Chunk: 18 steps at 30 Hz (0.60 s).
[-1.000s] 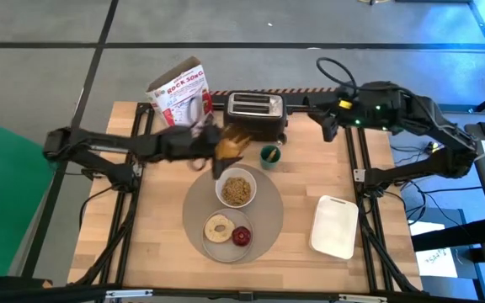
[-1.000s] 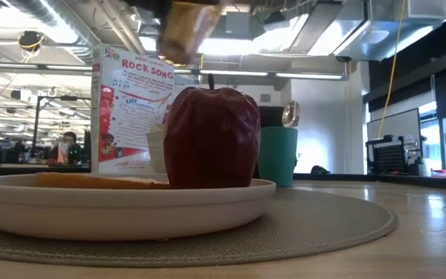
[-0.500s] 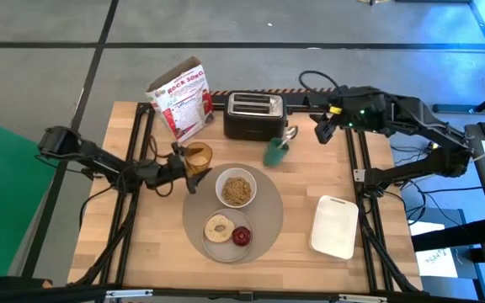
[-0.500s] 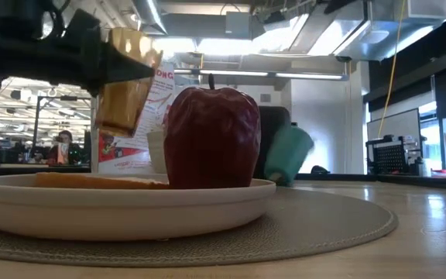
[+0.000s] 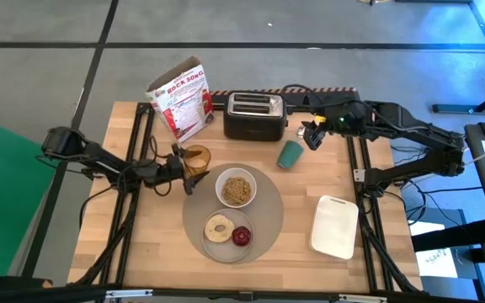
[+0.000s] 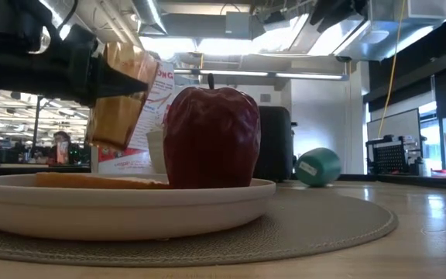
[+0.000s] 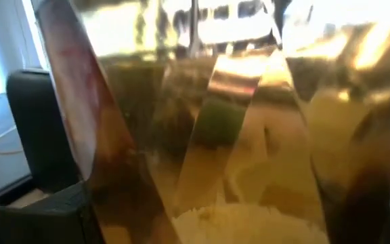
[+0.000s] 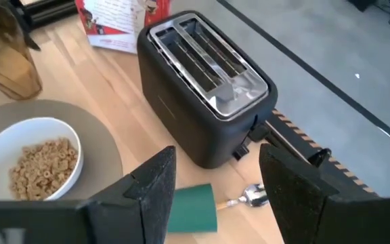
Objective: Arrange a breakfast setting
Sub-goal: Put the orange cup of milk to the left of the white bowl
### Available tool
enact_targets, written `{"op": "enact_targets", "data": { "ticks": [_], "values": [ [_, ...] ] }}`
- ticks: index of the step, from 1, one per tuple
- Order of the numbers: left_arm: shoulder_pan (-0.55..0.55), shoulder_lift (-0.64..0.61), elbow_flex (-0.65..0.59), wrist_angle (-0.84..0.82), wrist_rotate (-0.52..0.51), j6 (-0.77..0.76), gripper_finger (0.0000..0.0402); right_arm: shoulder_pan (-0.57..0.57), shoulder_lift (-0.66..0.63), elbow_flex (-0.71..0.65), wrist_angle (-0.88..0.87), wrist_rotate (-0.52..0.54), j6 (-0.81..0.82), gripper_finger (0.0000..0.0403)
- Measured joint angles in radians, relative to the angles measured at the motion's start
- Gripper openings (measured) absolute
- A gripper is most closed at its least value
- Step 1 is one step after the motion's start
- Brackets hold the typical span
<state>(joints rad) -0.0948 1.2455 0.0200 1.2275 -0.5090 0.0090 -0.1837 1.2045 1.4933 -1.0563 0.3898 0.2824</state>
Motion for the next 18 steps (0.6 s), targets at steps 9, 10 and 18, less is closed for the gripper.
{"op": "enact_targets", "data": {
  "ticks": [9, 10, 18],
  "values": [
    [-0.02, 0.248, 0.004, 0.192, 0.022, -0.057, 0.0362, 0.0, 0.0, 0.0, 0.008, -0.001, -0.001, 0.0202],
    [-0.024, 0.277, 0.004, 0.214, 0.021, -0.062, 0.0362, 0.0, 0.0, 0.0, 0.008, -0.001, -0.001, 0.0202],
    [-0.033, 0.495, 0.064, 0.326, 0.025, -0.078, 0.0362, 0.0, 0.0, 0.0, 0.008, -0.009, 0.001, 0.0202]
  ]
}}
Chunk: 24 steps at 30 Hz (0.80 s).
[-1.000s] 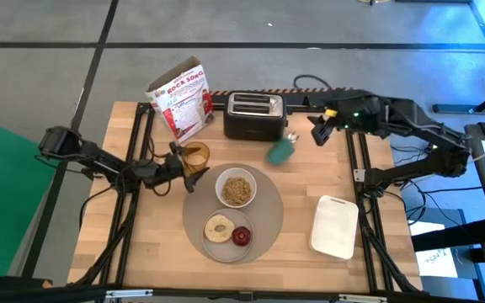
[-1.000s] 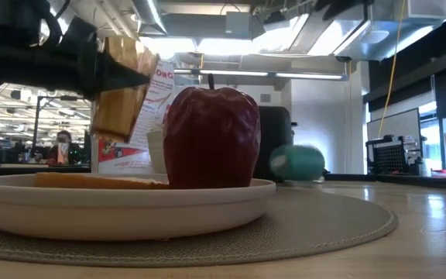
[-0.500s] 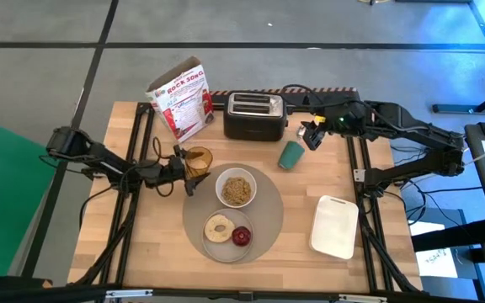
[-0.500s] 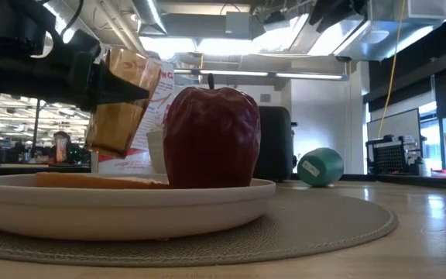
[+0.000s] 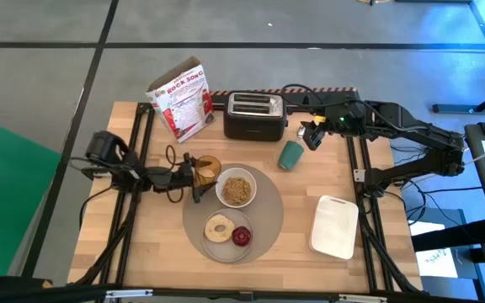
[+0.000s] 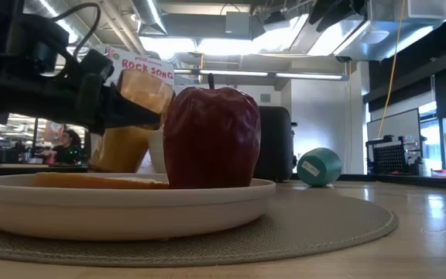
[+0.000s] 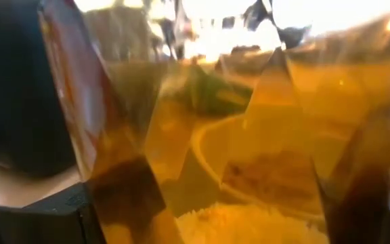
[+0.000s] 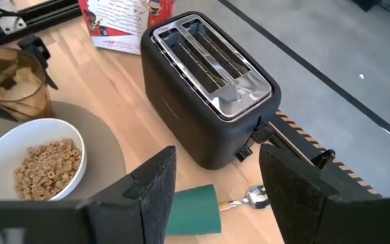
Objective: Arrange a breakfast setting
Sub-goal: Put the orange cup of milk to the left of the white bowl
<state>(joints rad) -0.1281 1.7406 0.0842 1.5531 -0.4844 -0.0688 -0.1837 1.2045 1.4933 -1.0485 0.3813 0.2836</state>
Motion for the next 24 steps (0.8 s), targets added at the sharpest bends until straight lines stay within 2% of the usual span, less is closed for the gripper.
{"op": "enact_targets", "data": {
  "ticks": [4, 7, 12, 24],
  "values": [
    [0.0, 0.04, 0.008, 0.017, -0.003, 0.0, 0.0362, 0.0, 0.0, 0.0, -0.001, -0.019, 0.006, 0.0202],
    [0.0, 0.04, 0.008, 0.017, -0.003, 0.0, 0.0363, 0.0, 0.0, 0.0, -0.001, -0.026, 0.006, 0.0202],
    [0.001, 0.041, 0.006, -0.007, 0.016, -0.009, 0.0388, 0.0, 0.0, 0.0, -0.001, -0.027, 0.006, 0.0202],
    [-0.005, 0.016, 0.004, 0.011, 0.026, 0.043, 0.0397, 0.0, 0.0, 0.0, -0.001, -0.034, 0.006, 0.0202]
  ]
}}
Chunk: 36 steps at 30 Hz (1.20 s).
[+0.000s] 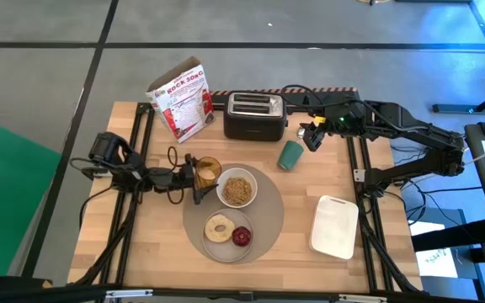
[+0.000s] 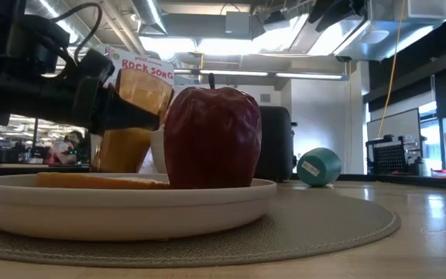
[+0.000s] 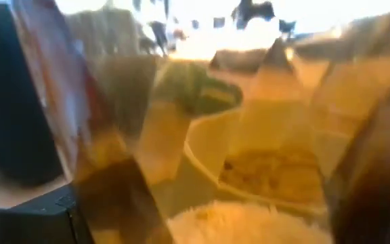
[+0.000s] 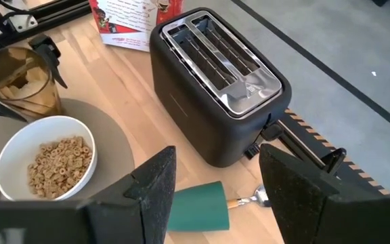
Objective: Arrange a breakfast setting
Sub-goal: Put the orange cup of milk to the left of the white bowl
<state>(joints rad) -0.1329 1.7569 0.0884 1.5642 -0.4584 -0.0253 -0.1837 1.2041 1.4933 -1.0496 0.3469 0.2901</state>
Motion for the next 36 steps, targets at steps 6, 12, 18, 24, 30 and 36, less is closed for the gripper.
{"op": "enact_targets", "data": {
  "ticks": [6, 12, 18, 24, 30, 36],
  "values": [
    [-0.027, -0.061, -0.005, -0.002, -0.001, 0.062, 0.0399, 0.0, 0.0, 0.0, 0.0, -0.019, -0.001, 0.0202],
    [-0.064, -0.119, -0.005, -0.005, -0.02, 0.119, 0.0399, 0.0, 0.0, 0.0, 0.0, -0.019, -0.006, 0.0202],
    [-0.086, -0.175, -0.006, -0.051, -0.032, 0.137, 0.0399, 0.0, 0.0, 0.0, 0.001, -0.027, -0.007, 0.0202],
    [-0.1, -0.176, -0.016, -0.124, -0.031, 0.054, 0.0399, 0.0, 0.0, 0.0, 0.006, -0.026, -0.007, 0.0202],
    [-0.1, -0.188, -0.015, -0.09, -0.03, 0.038, 0.0399, 0.0, 0.014, 0.001, 0.031, -0.078, 0.0, 0.0202],
    [-0.1, -0.187, -0.015, -0.114, -0.017, 0.097, 0.0399, 0.0, 0.154, 0.003, 0.296, -0.301, 0.041, 0.0202]
  ]
}}
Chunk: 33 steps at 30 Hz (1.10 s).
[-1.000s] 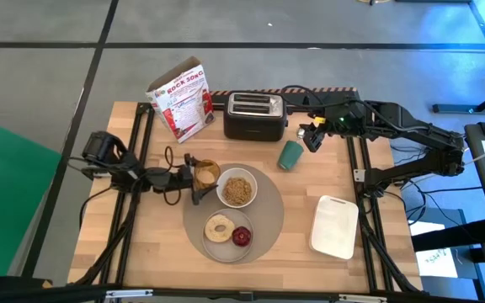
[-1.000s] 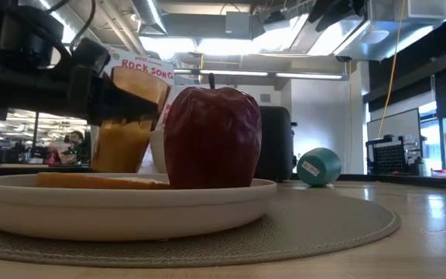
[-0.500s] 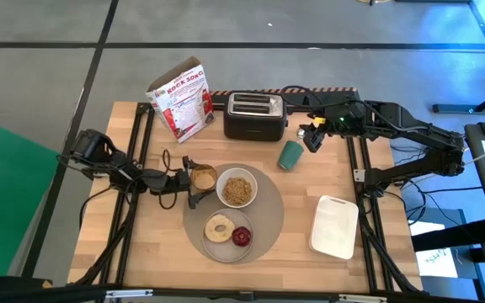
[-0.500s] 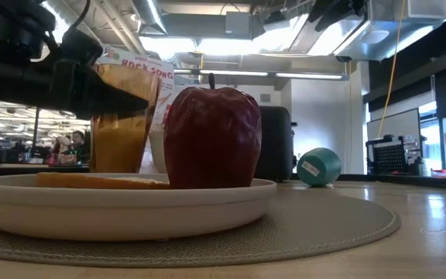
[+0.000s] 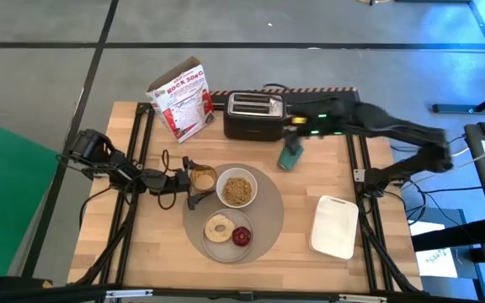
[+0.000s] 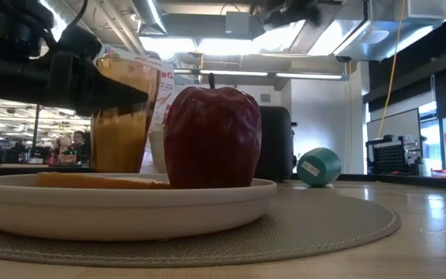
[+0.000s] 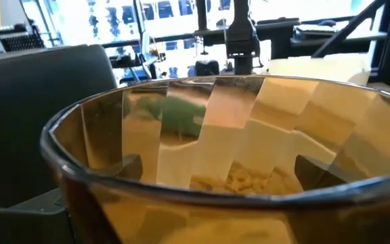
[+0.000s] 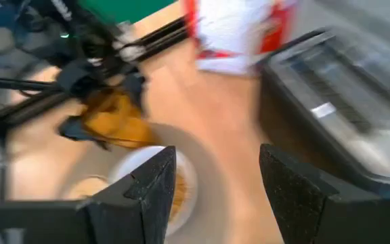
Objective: Arrange a breakfast setting
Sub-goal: Put the orange cup of milk to the left of the white bowl
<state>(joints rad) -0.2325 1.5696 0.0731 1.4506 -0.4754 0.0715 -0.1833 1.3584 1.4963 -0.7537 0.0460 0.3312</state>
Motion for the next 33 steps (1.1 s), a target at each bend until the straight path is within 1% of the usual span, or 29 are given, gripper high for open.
{"op": "enact_targets", "data": {
  "ticks": [2, 5, 7, 10, 13, 16, 19, 23, 28, 29, 33],
  "values": [
    [0.0, 0.0, 0.007, -0.001, 0.005, 0.021, 0.0399, 0.0, 0.079, -0.002, 0.078, -0.068, 0.044, 0.0202],
    [0.0, 0.0, 0.013, -0.004, 0.016, 0.041, 0.0399, 0.018, 0.178, -0.003, 0.209, -0.139, 0.122, 0.0202],
    [0.0, 0.0, 0.023, -0.028, 0.018, 0.042, 0.0399, 0.044, 0.239, -0.002, 0.293, -0.155, 0.174, 0.0202],
    [0.0, 0.0, 0.032, -0.038, 0.022, 0.071, 0.0399, 0.093, 0.327, 0.009, 0.364, -0.163, 0.231, 0.0202],
    [0.0, 0.0, 0.039, -0.078, 0.02, 0.077, 0.0399, 0.125, 0.404, 0.064, 0.369, -0.156, 0.274, 0.0202],
    [0.0, 0.0, 0.041, -0.085, 0.015, 0.074, 0.0399, 0.14, 0.47, 0.127, 0.367, -0.105, 0.314, 0.0202],
    [0.0, 0.0, 0.041, -0.092, 0.014, 0.072, 0.0399, 0.144, 0.534, 0.19, 0.335, -0.077, 0.366, 0.0202],
    [0.0, 0.0, 0.042, -0.1, 0.013, 0.063, 0.0399, 0.145, 0.606, 0.28, 0.276, -0.083, 0.399, 0.0202],
    [0.0, 0.0, 0.042, -0.1, 0.01, 0.044, 0.0399, 0.145, 0.68, 0.383, 0.119, -0.082, 0.399, 0.0202],
    [0.0, 0.0, 0.042, -0.1, 0.008, 0.044, 0.0399, 0.145, 0.692, 0.393, 0.095, -0.082, 0.398, 0.0202],
    [0.001, 0.0, 0.042, -0.097, -0.004, 0.038, 0.0399, 0.148, 0.721, 0.401, 0.102, -0.103, 0.398, 0.0202]
  ]
}}
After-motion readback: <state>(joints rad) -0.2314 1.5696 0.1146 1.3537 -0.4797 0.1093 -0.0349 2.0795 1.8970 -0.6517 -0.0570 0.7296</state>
